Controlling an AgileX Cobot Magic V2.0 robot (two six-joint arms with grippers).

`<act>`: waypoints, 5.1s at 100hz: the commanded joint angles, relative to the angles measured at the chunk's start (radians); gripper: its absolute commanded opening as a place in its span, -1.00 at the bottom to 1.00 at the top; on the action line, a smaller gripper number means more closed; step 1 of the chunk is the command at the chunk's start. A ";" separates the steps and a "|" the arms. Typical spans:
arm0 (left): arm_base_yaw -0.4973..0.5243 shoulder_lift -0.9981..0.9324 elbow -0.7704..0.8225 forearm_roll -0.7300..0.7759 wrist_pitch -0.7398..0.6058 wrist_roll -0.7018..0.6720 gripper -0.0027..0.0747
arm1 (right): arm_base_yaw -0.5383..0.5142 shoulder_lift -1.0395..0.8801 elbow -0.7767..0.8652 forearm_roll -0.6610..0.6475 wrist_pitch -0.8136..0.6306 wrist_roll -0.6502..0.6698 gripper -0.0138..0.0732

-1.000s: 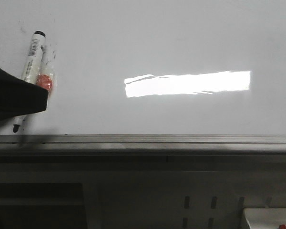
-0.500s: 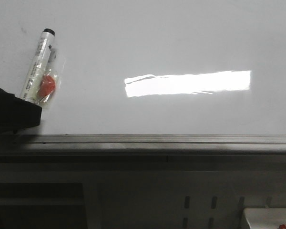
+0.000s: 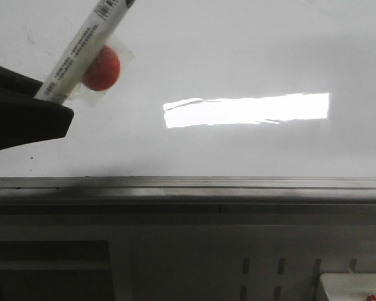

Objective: Write number 4 on whiteboard

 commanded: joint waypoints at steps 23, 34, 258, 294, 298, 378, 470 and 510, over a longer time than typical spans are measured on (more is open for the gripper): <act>-0.004 -0.008 -0.030 0.237 -0.112 -0.001 -0.98 | 0.243 0.180 -0.166 -0.030 -0.170 -0.007 0.31; -0.004 -0.008 -0.030 0.237 -0.128 -0.001 -0.98 | 0.282 0.246 -0.200 -0.032 -0.172 -0.007 0.26; 0.075 -0.287 -0.030 -0.241 0.194 -0.003 -0.18 | 0.113 0.635 -0.588 -0.252 -0.014 -0.007 -0.83; 0.075 -0.287 -0.030 -0.241 0.194 -0.003 -0.18 | 0.147 0.628 -0.511 -0.227 -0.048 -0.007 -0.83; 0.075 -0.287 -0.030 -0.241 0.194 -0.003 -0.18 | 0.138 0.622 -0.509 -0.227 -0.032 -0.007 -0.83; 0.075 -0.287 -0.030 -0.239 0.192 -0.003 -0.18 | 0.131 0.545 -0.598 -0.272 0.059 -0.007 -0.83; 0.061 -0.287 -0.030 -0.217 0.172 -0.003 -0.18 | 0.229 0.565 -0.500 -0.244 0.068 -0.007 -0.83; -0.100 -0.114 -0.030 -0.061 0.012 -0.003 -0.17 | 0.374 0.567 -0.618 -0.251 0.166 -0.020 -0.83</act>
